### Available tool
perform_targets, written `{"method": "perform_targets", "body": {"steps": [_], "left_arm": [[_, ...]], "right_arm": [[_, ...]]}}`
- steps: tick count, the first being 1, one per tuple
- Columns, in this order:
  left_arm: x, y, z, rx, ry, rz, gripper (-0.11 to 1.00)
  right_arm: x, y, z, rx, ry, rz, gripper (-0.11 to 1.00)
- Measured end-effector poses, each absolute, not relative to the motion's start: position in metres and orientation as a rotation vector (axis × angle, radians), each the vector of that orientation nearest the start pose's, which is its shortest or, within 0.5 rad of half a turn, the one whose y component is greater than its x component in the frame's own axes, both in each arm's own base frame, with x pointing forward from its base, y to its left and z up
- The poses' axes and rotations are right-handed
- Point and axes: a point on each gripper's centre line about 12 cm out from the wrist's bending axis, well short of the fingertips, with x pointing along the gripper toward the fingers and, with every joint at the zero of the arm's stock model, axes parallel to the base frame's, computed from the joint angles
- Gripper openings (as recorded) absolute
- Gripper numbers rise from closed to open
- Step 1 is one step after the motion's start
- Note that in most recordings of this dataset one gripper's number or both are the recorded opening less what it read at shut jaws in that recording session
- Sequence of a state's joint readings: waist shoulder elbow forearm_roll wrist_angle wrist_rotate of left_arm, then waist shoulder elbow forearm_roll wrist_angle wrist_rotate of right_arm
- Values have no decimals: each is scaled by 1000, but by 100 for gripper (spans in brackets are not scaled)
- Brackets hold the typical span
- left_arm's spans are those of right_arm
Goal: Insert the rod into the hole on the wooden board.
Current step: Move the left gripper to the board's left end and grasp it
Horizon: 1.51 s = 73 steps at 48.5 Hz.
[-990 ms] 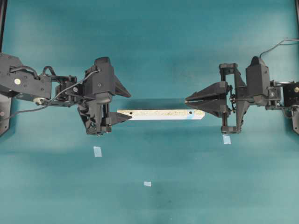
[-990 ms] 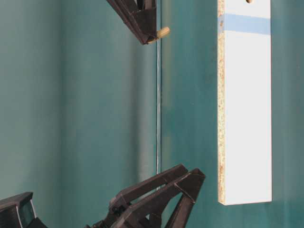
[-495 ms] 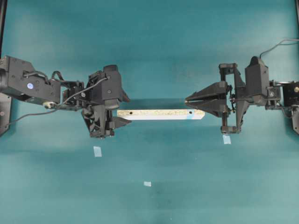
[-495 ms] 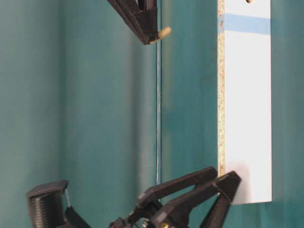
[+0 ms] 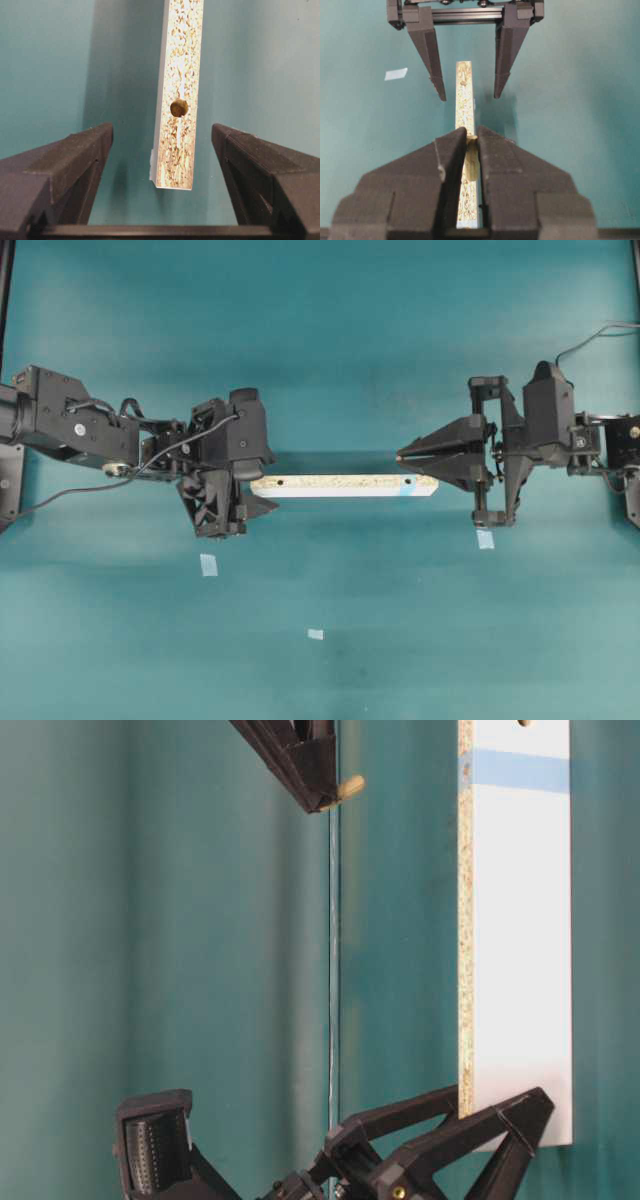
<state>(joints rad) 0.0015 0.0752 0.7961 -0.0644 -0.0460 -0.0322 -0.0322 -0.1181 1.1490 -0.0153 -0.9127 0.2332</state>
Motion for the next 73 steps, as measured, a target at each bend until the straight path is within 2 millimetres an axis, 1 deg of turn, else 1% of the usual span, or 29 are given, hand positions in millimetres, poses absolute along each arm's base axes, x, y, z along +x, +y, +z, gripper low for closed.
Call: {"method": "perform_targets", "body": {"steps": [9,23,40,46,49,54,67,73], "left_arm": [[355,1,105,-90,826,44,87],[355,1,105,-86,826,42,64],[356,0,105,-48,824,24,62],[356,1,101,-47,836,25,61],[356,1,98,-48,843,26,58],[359,0,99,-46,837,24,56],[359,0,99,-45,840,23,40],[359,0,99,-45,840,23,39]], "right_arm": [[295,-9,161,226,115,-35,10],[295,-8,161,228,115,-33,10],[295,-8,161,226,117,-33,10],[295,-9,158,226,135,-37,10],[295,-8,158,226,140,-36,10],[295,-8,157,226,143,-37,10],[295,-8,158,228,143,-37,10],[295,-9,158,226,143,-38,10]]}}
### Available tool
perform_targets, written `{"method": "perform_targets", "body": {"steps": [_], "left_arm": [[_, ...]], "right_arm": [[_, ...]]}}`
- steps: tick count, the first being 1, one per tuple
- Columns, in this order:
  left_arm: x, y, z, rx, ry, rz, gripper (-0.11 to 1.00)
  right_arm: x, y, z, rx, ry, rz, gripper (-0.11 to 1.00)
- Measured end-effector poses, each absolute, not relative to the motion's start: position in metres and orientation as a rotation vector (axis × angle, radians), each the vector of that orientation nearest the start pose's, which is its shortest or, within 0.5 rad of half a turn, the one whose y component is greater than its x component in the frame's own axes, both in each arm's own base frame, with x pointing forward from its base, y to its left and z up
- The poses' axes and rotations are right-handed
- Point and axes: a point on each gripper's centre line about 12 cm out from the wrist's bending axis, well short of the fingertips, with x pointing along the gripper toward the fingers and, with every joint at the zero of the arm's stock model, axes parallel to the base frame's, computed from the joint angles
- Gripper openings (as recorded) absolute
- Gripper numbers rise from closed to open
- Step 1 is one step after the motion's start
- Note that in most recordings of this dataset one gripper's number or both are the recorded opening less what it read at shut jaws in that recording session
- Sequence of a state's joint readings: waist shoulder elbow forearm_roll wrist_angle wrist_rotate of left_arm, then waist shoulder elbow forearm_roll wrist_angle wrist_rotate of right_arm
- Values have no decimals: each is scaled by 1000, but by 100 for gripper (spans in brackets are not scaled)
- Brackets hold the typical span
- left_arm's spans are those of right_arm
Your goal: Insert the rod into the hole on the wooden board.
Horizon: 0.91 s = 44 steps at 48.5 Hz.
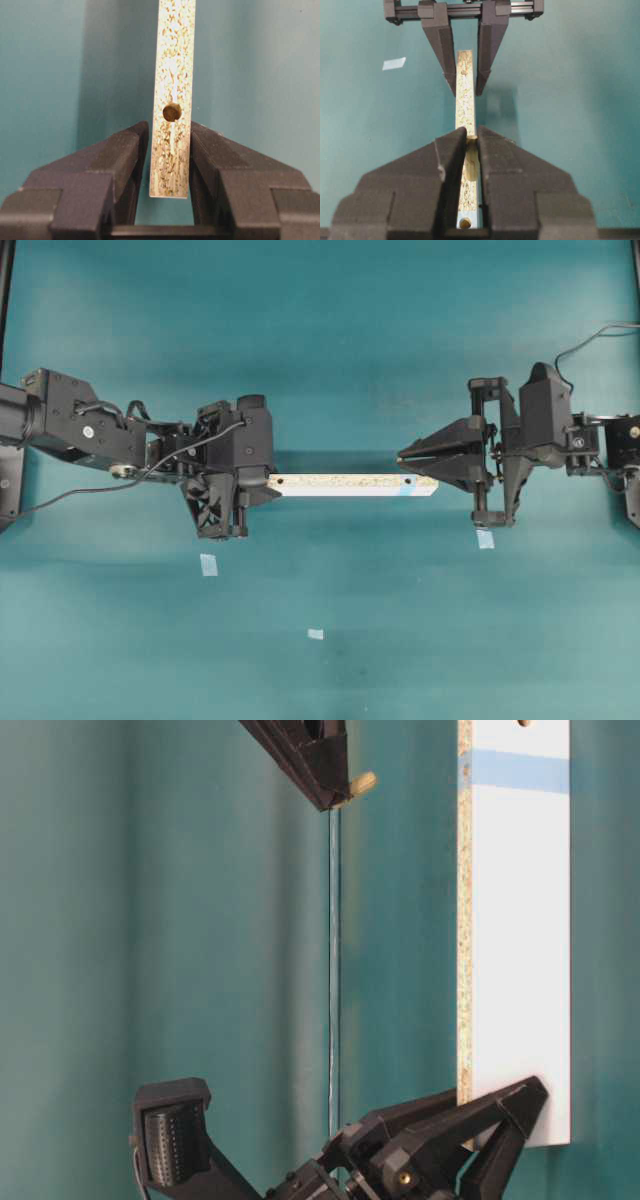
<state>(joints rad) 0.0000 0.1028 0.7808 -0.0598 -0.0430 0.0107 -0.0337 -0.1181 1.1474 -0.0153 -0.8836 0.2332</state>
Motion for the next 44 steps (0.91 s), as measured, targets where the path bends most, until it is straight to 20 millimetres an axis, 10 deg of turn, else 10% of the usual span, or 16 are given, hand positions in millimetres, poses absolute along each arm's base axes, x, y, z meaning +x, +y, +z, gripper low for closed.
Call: {"method": "perform_targets", "body": {"steps": [44], "left_arm": [[359,0,99,-44,850,22,38]], "right_arm": [[302,-1,132,234,230,-23,10]]}}
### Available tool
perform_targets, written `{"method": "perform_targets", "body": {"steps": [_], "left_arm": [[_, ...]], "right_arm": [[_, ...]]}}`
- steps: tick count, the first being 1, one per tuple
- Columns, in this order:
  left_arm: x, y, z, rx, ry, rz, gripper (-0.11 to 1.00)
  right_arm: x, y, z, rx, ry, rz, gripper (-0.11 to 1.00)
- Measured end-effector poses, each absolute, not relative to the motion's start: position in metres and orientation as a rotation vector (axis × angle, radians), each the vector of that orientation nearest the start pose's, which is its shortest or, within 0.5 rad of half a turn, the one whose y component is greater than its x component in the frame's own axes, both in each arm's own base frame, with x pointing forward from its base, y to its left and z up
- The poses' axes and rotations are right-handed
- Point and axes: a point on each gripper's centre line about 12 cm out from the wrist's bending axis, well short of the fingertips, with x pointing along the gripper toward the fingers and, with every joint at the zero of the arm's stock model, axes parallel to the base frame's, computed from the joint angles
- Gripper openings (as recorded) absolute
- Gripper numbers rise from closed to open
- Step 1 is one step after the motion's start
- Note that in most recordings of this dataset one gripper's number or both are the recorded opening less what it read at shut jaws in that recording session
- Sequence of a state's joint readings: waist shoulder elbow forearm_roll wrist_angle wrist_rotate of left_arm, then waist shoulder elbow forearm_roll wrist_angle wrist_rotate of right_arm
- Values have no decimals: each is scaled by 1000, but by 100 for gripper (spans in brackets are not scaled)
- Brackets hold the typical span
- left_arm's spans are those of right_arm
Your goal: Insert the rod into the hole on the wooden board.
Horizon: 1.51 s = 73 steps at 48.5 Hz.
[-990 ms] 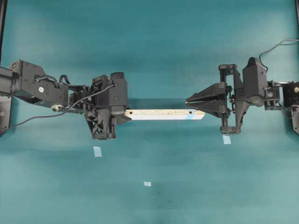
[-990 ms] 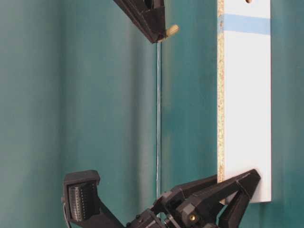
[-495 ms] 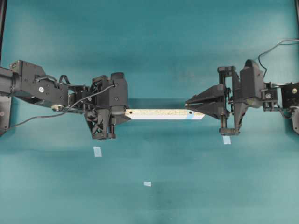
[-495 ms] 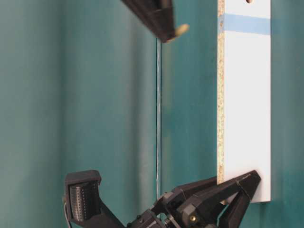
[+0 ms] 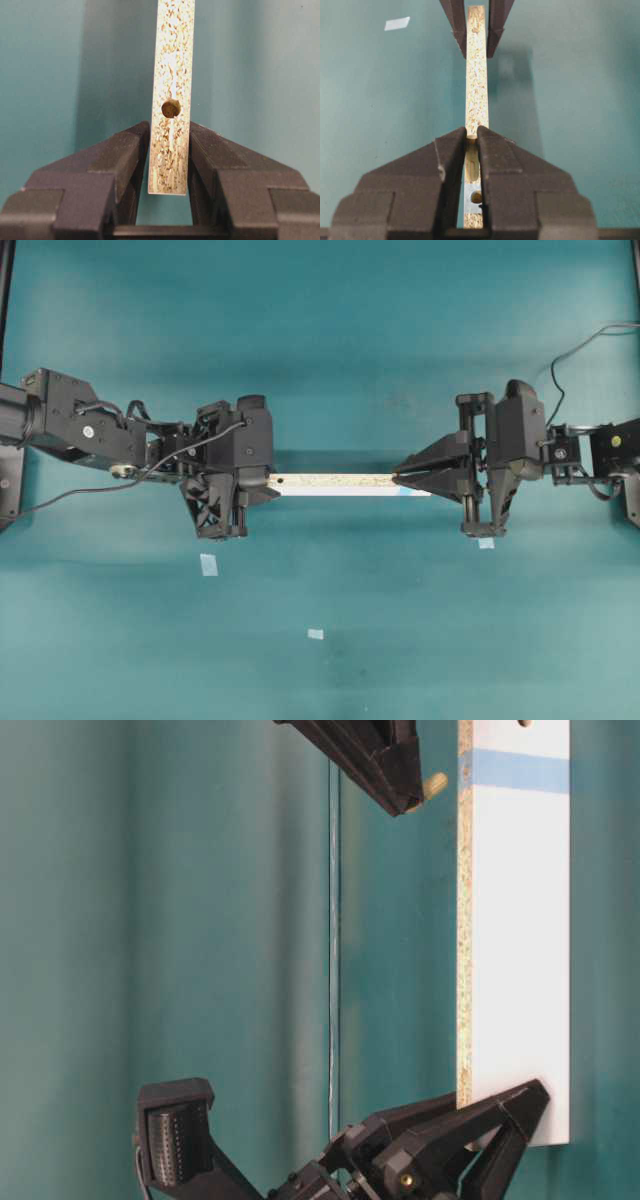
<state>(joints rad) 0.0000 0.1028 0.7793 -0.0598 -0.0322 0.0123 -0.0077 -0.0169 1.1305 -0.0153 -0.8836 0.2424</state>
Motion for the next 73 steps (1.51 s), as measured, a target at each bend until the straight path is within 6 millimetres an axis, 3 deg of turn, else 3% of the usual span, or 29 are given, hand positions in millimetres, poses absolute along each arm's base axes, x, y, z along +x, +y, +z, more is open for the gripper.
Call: {"method": "perform_targets", "body": {"steps": [33,73], "left_arm": [[359,0,99,-44,850,22,38],[358,0,98,-44,863,22,38]], "right_arm": [[300,-1,119,236,272,-29,10],[299,-1,119,237,275,-31,10]]}}
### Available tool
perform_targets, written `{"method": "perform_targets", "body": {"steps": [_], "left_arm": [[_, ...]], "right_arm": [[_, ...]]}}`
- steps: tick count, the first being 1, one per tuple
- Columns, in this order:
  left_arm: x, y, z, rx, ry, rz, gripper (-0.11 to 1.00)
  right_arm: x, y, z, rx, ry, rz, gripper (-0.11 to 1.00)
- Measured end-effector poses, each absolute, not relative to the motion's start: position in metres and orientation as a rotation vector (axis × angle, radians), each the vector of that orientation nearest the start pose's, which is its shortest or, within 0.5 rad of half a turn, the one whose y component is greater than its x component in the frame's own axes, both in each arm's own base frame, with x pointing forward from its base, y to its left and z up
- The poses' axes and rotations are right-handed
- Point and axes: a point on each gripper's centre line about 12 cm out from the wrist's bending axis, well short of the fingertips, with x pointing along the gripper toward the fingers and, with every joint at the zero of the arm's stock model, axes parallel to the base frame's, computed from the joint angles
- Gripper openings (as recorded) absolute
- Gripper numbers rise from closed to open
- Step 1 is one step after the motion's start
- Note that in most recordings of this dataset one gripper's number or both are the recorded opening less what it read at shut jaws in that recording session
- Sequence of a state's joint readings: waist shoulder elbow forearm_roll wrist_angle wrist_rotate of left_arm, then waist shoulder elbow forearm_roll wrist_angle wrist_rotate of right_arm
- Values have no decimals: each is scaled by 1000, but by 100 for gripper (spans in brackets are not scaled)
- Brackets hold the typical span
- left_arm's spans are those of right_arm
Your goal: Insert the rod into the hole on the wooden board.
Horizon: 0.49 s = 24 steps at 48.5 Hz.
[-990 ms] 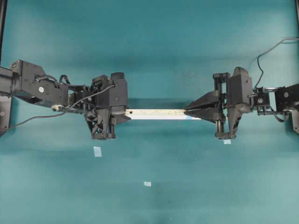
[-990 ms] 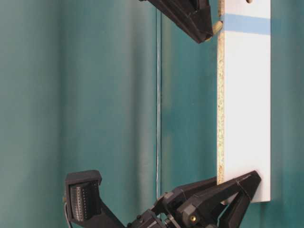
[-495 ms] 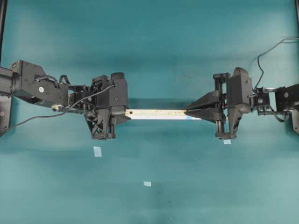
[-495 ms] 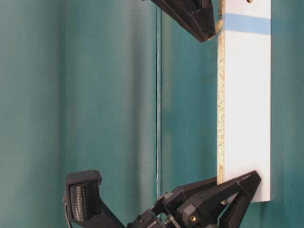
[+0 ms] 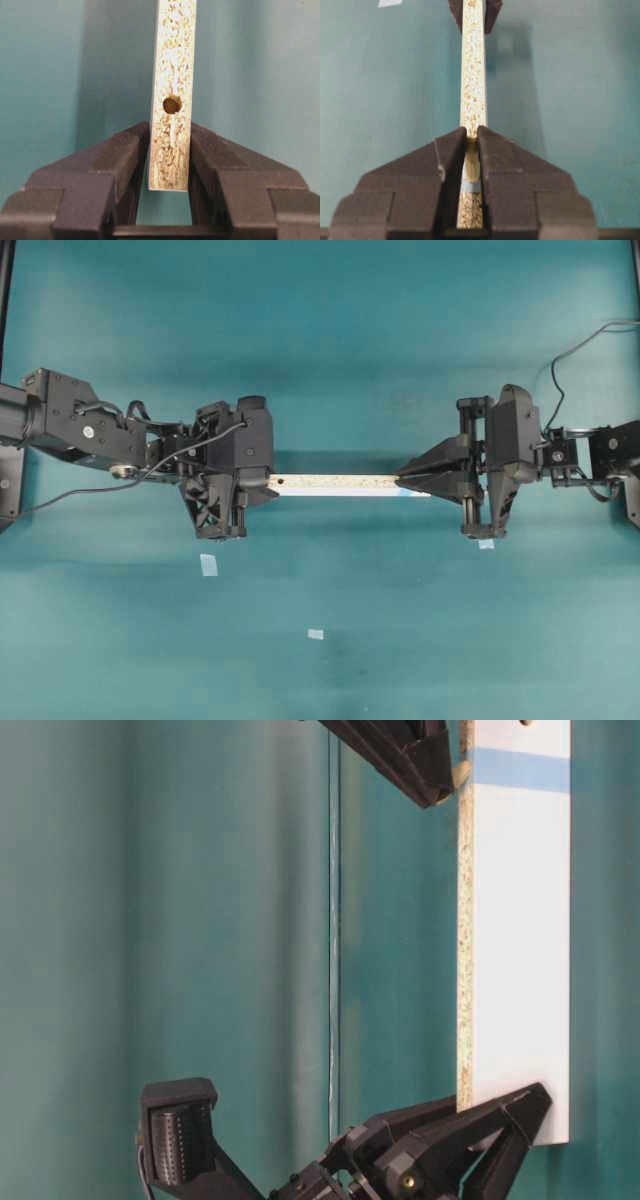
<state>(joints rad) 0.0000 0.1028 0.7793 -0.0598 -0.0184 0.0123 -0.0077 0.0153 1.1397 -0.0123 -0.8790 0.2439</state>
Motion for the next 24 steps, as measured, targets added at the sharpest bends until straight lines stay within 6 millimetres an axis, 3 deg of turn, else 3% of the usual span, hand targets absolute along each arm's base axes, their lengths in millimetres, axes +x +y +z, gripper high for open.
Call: {"method": "perform_targets", "body": {"steps": [24], "left_arm": [[357,0,98,-44,865,22,38]], "right_arm": [[287,-2,126,246,306,-48,10]]}}
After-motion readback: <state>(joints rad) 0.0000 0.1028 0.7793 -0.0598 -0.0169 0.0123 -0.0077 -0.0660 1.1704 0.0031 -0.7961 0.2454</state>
